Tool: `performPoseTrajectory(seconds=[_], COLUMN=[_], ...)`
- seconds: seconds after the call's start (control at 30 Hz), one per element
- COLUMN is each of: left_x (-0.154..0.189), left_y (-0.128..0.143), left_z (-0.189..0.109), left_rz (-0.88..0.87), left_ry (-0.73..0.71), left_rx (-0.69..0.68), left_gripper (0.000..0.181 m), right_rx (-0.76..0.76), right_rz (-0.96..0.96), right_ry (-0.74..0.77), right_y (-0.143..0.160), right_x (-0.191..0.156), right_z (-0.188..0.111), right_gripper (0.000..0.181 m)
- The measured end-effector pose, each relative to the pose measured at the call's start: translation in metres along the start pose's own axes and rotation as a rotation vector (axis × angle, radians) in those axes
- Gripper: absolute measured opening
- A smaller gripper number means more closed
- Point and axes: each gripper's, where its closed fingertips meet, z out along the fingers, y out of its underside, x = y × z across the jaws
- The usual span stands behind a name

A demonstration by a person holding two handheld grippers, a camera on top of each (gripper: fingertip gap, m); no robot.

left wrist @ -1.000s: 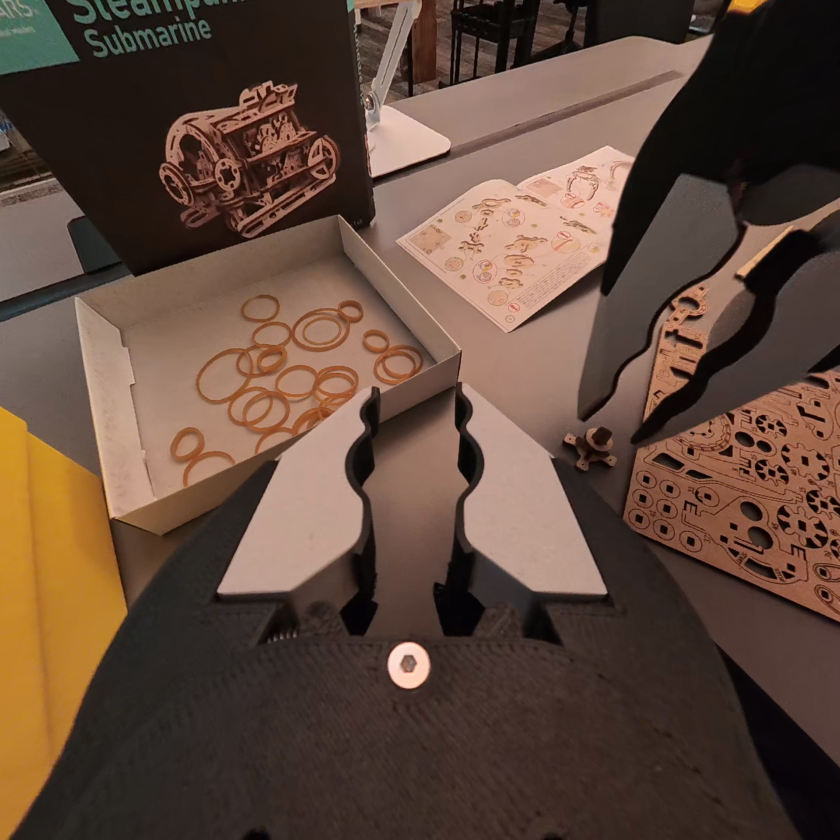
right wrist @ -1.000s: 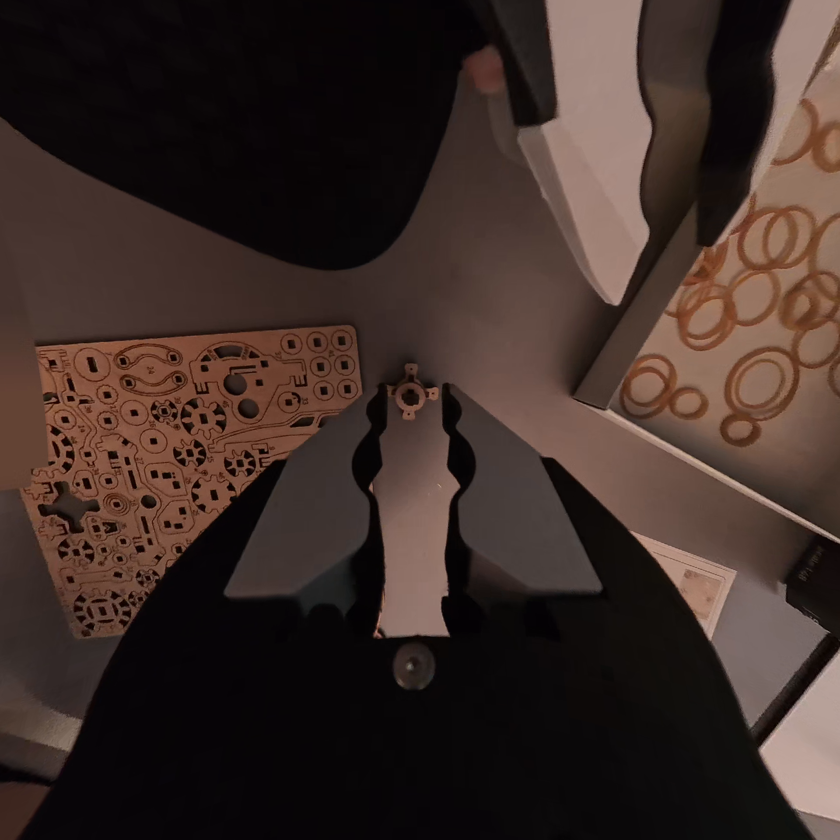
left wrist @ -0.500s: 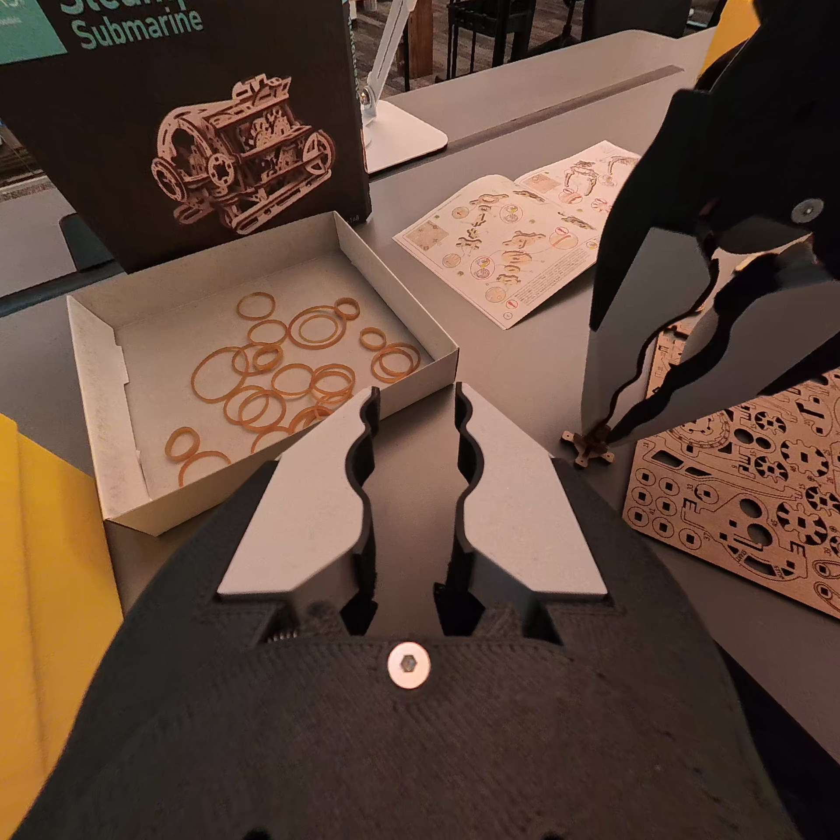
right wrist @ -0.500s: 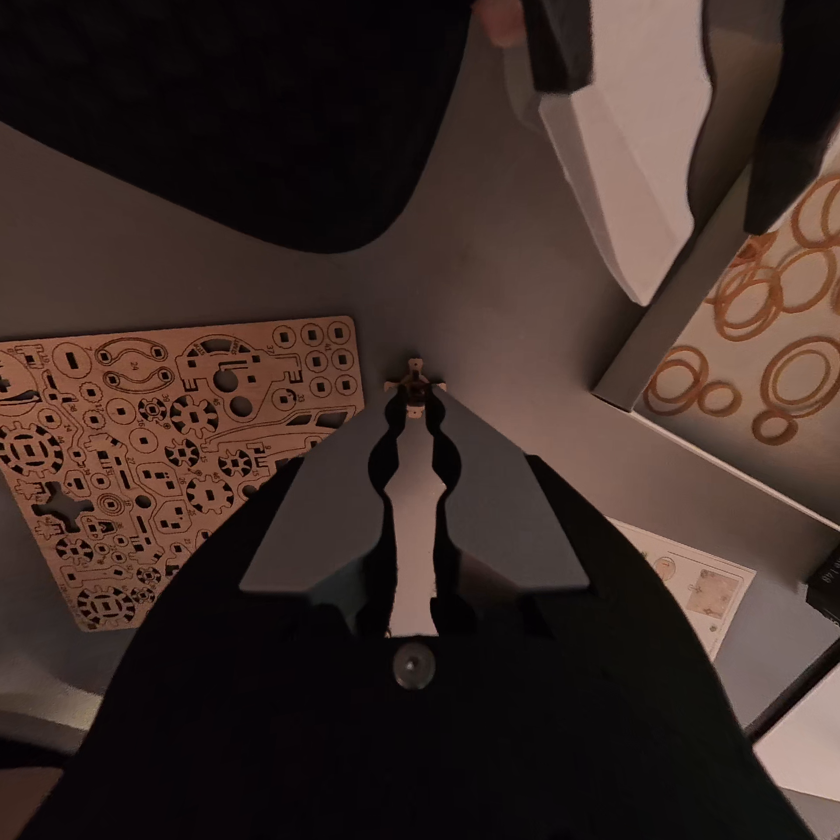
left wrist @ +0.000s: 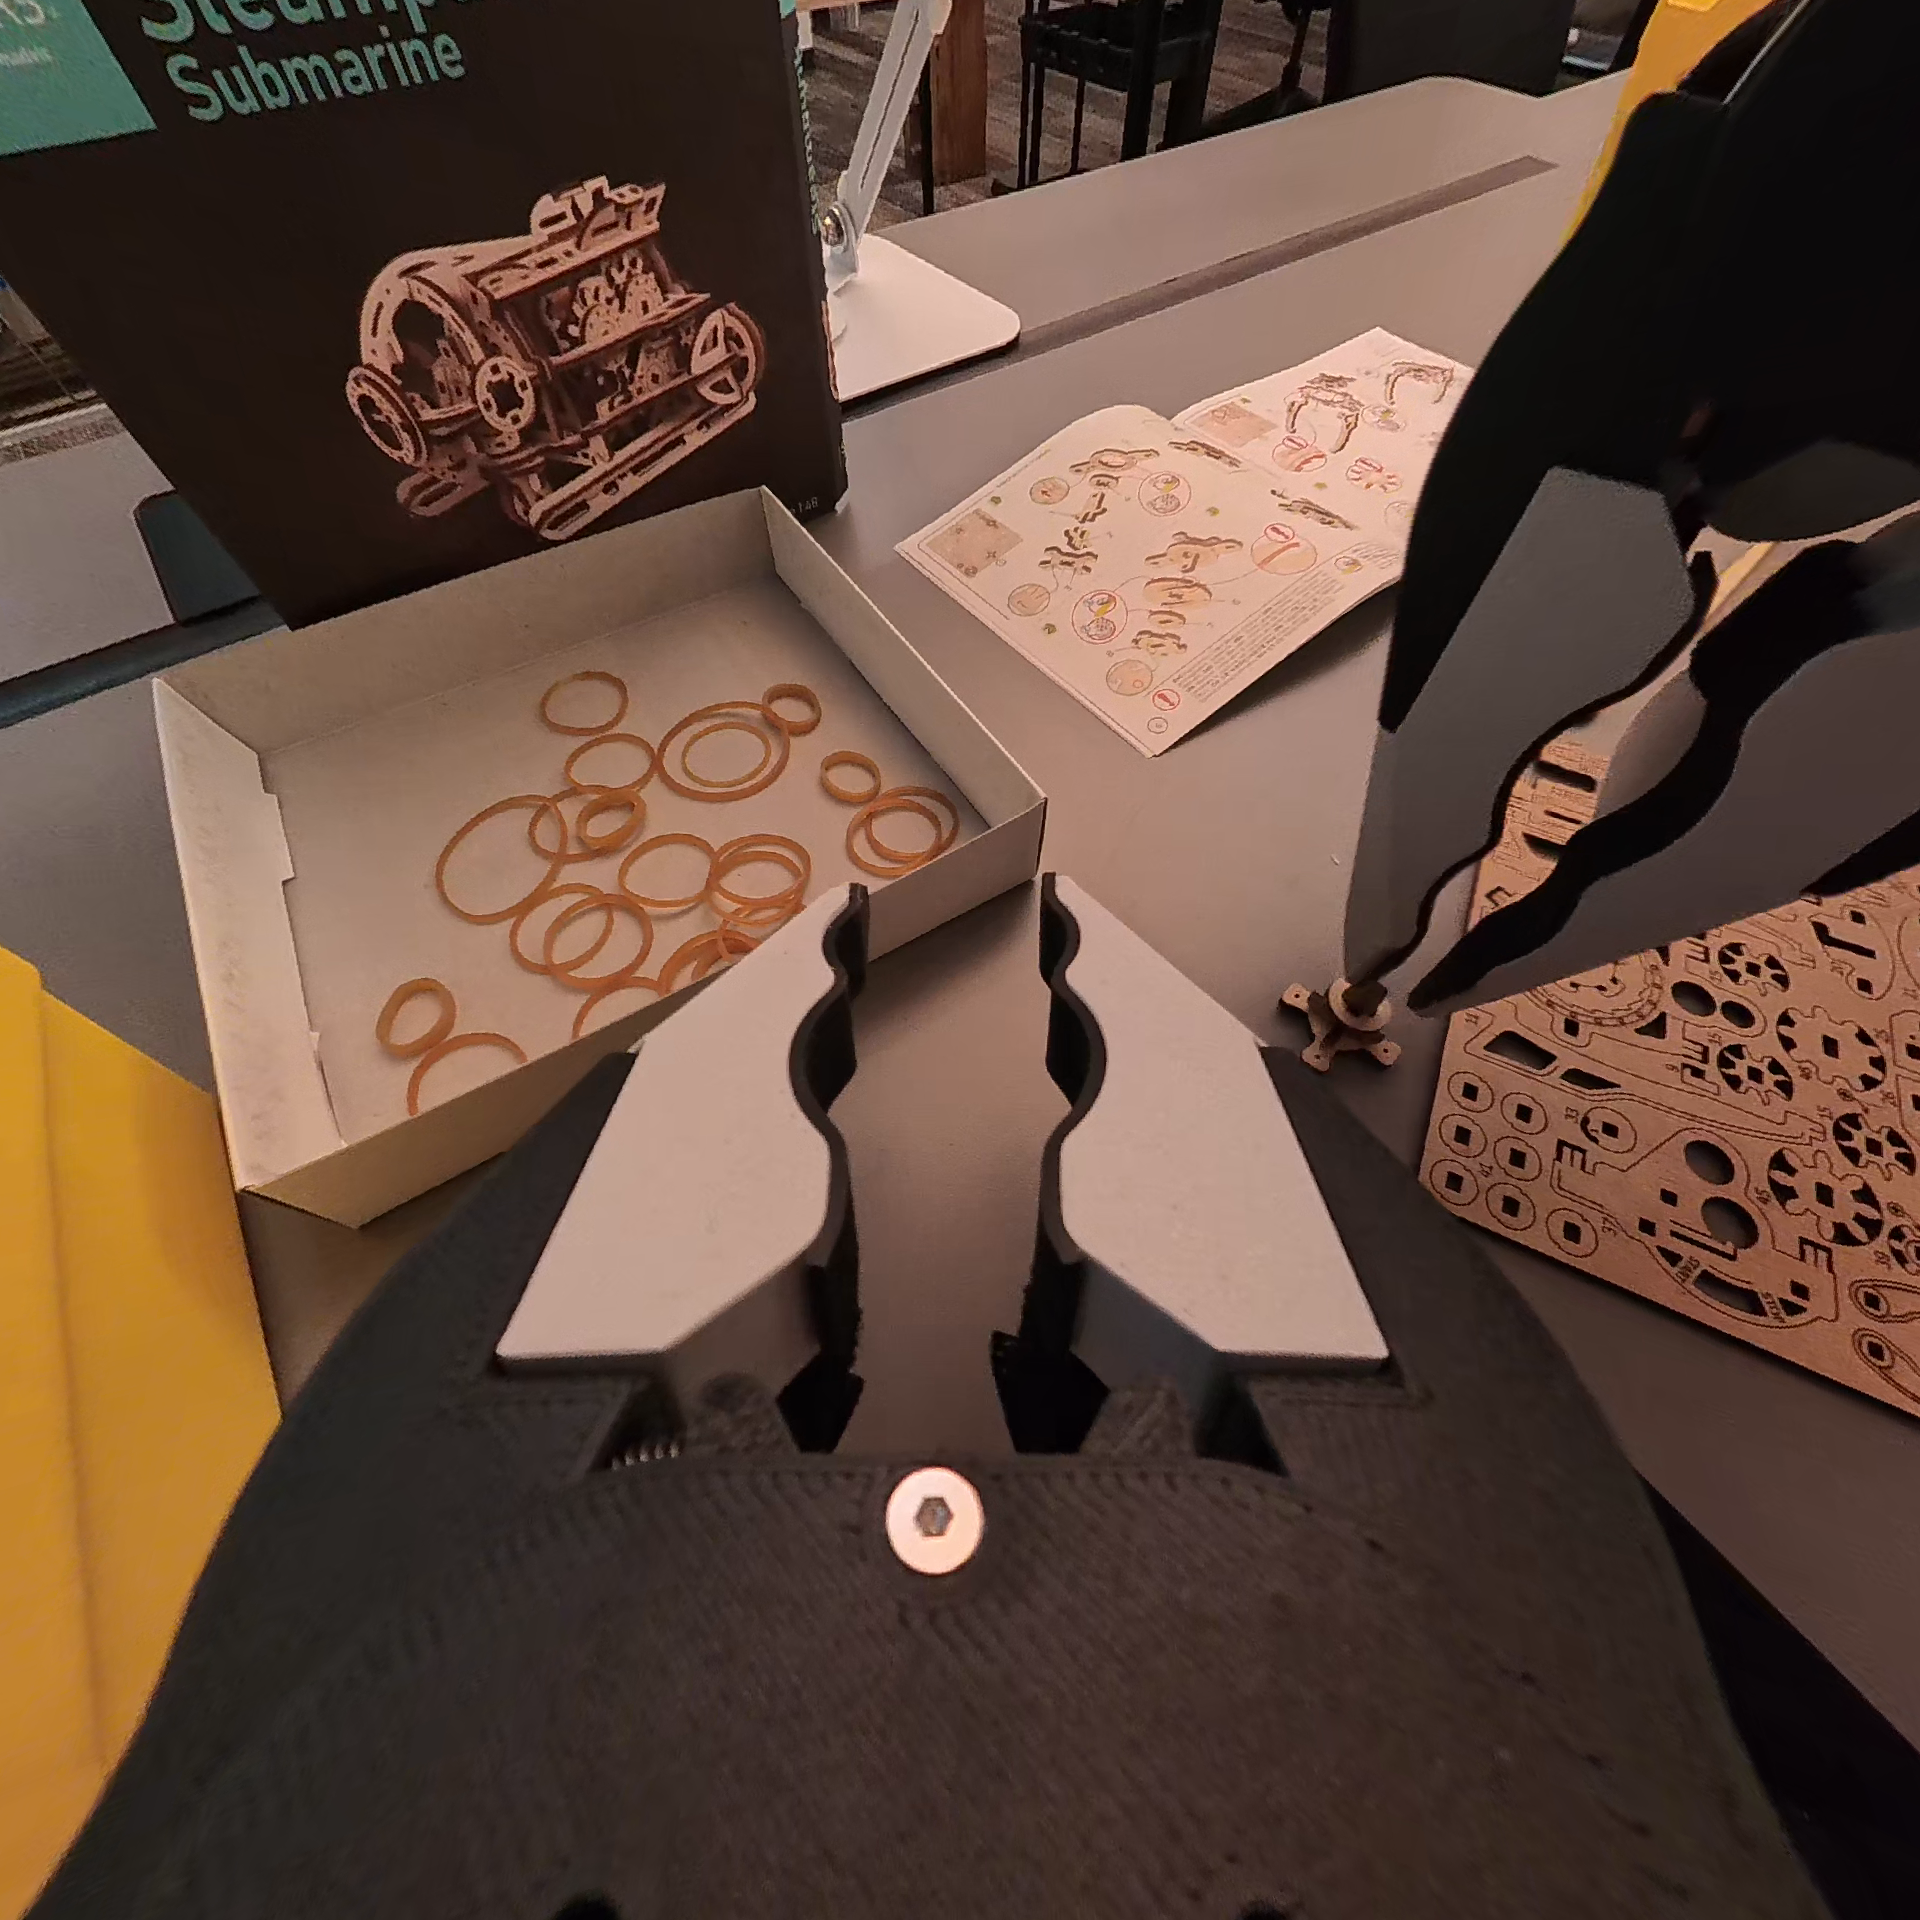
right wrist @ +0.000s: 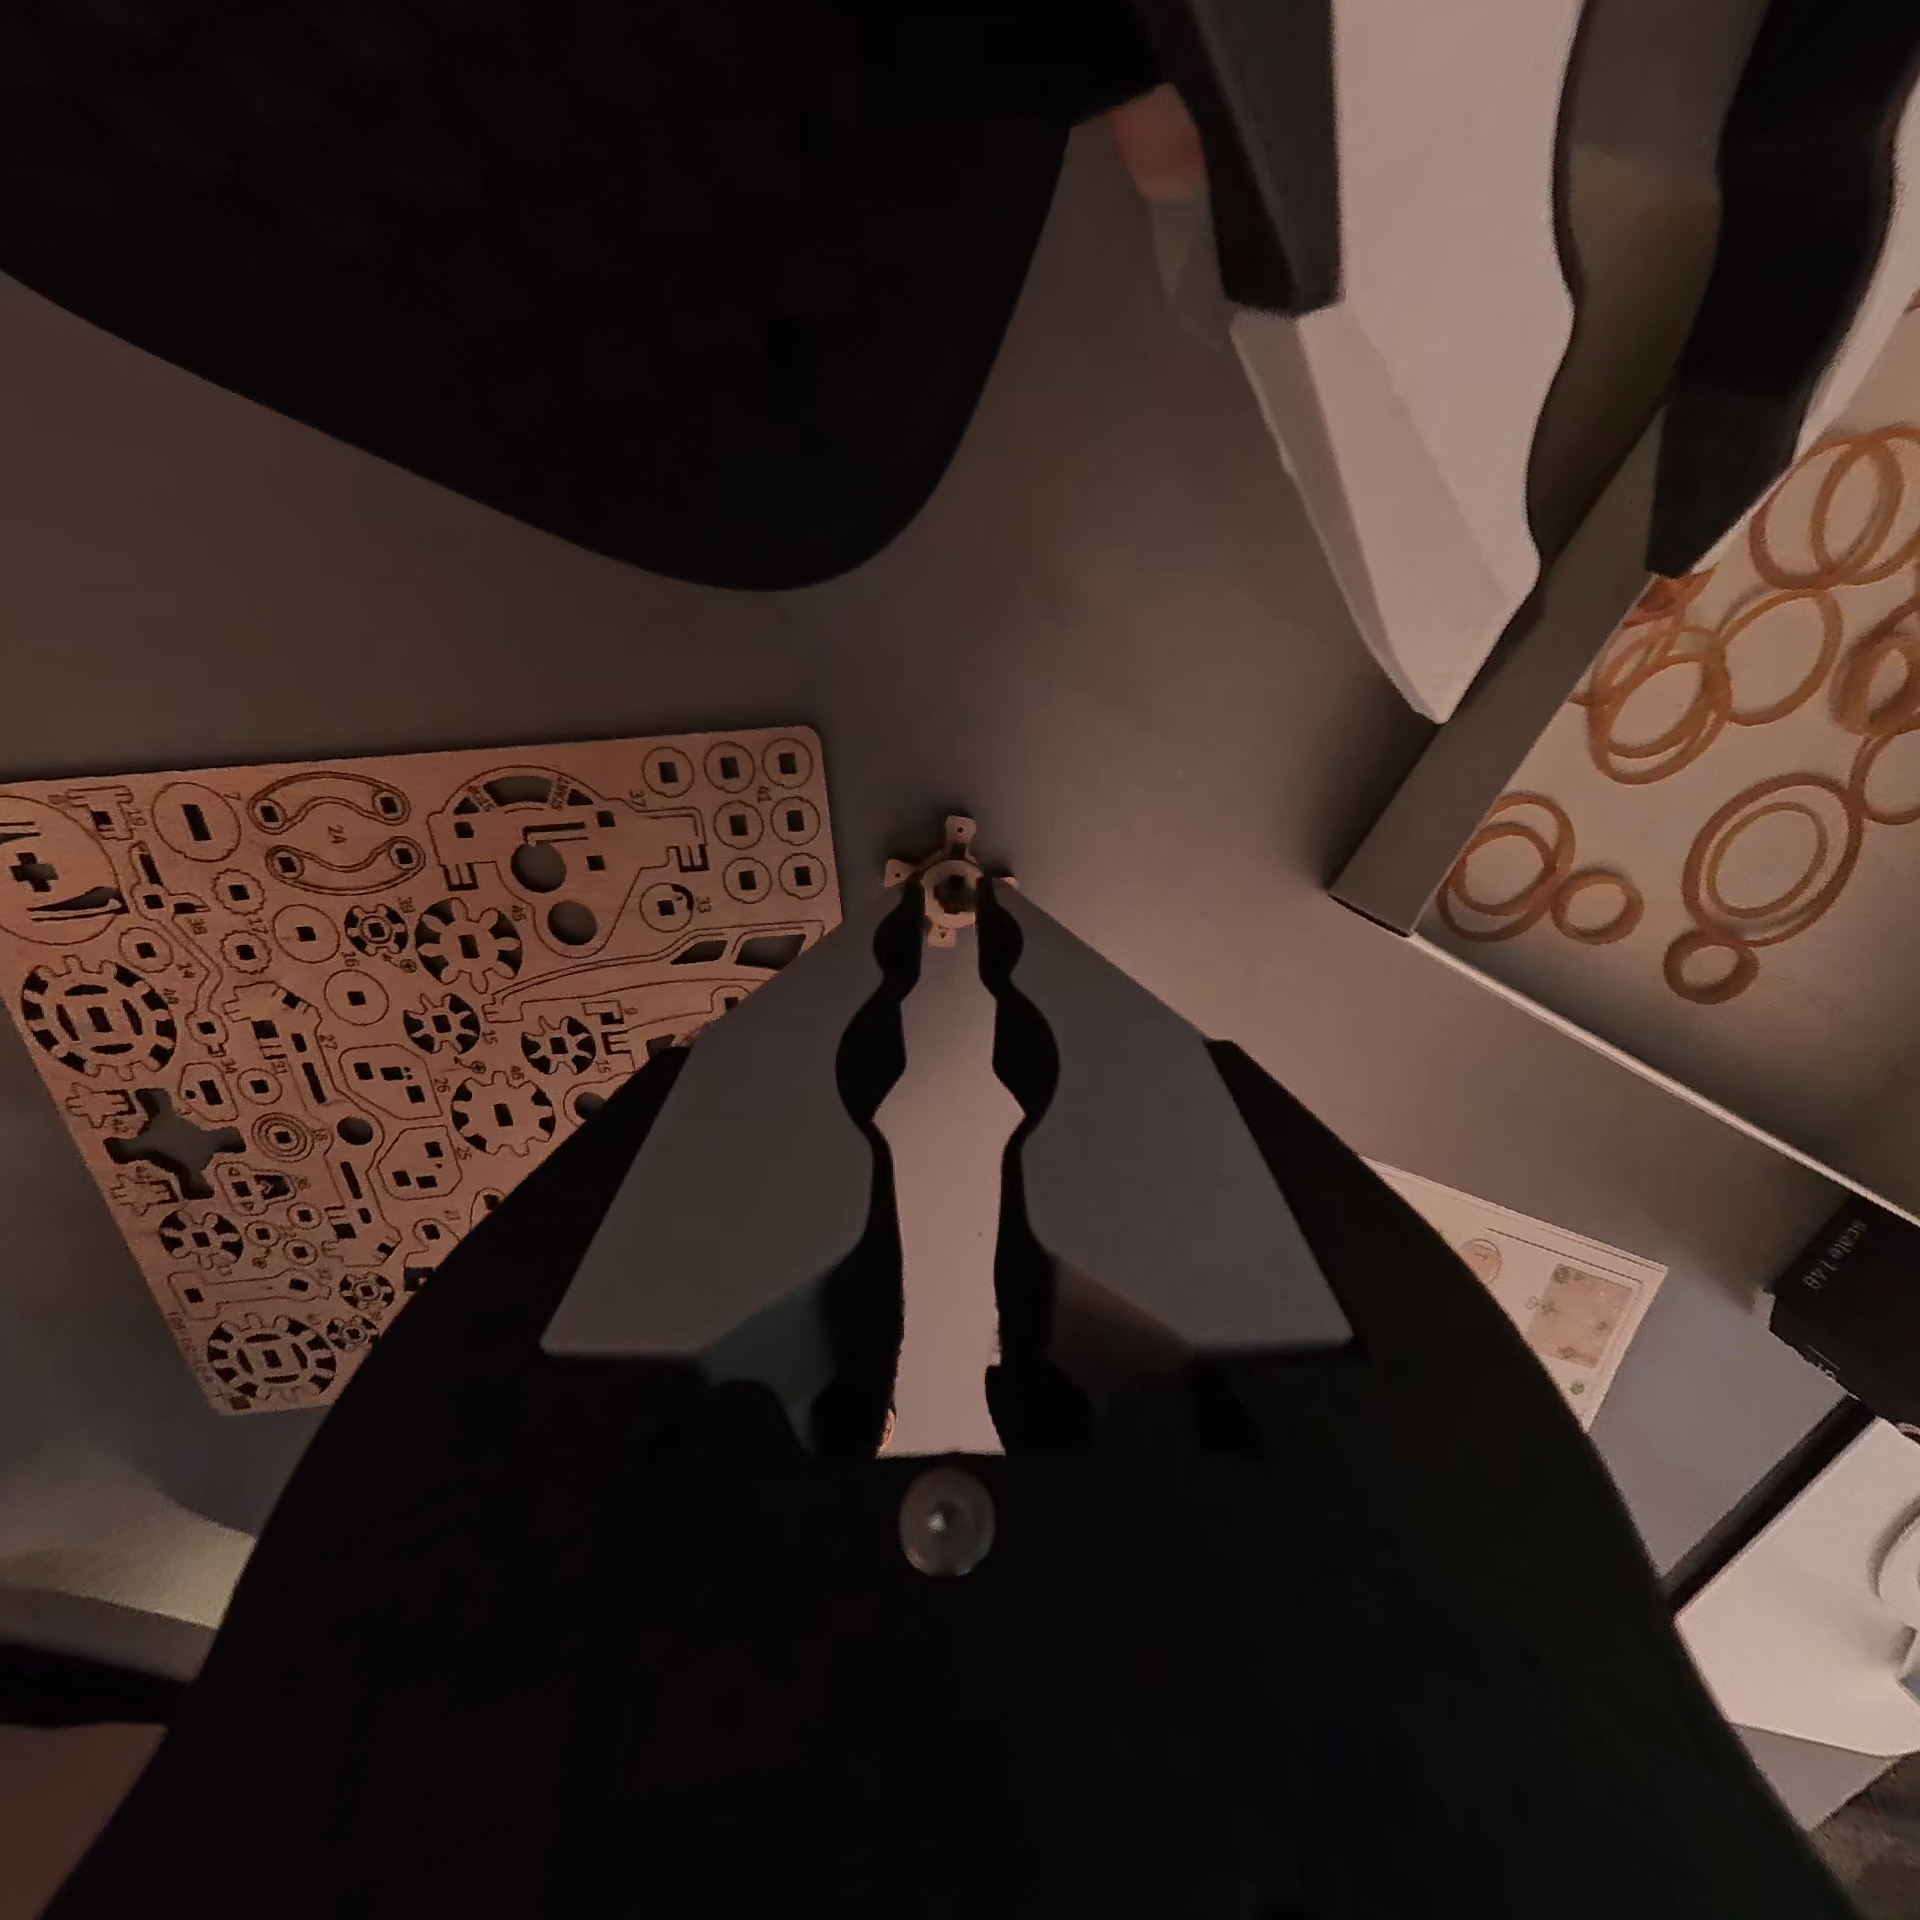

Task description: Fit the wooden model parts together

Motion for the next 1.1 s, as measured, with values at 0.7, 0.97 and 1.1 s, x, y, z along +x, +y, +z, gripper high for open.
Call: performPoseTrajectory(seconds=[0.7, 0.97, 1.1], left_x=[0.000, 0.000, 0.000], left_y=[0.000, 0.000, 0.000], left_z=[0.001, 0.001, 0.001], left_rz=[0.003, 0.002, 0.002], left_ry=[0.001, 0.000, -0.001], left_rx=[0.000, 0.000, 0.002], left_gripper=[0.031, 0.031, 0.031], right_rx=[-0.049, -0.041, -0.088], right_rz=[0.002, -0.016, -0.006], right_ry=[-0.003, 0.025, -0.002], right_y=[0.006, -0.001, 0.006], right_x=[0.002, 0.002, 0.000], right_z=[0.011, 0.001, 0.013], right_gripper=[0.008, 0.007, 0.010])
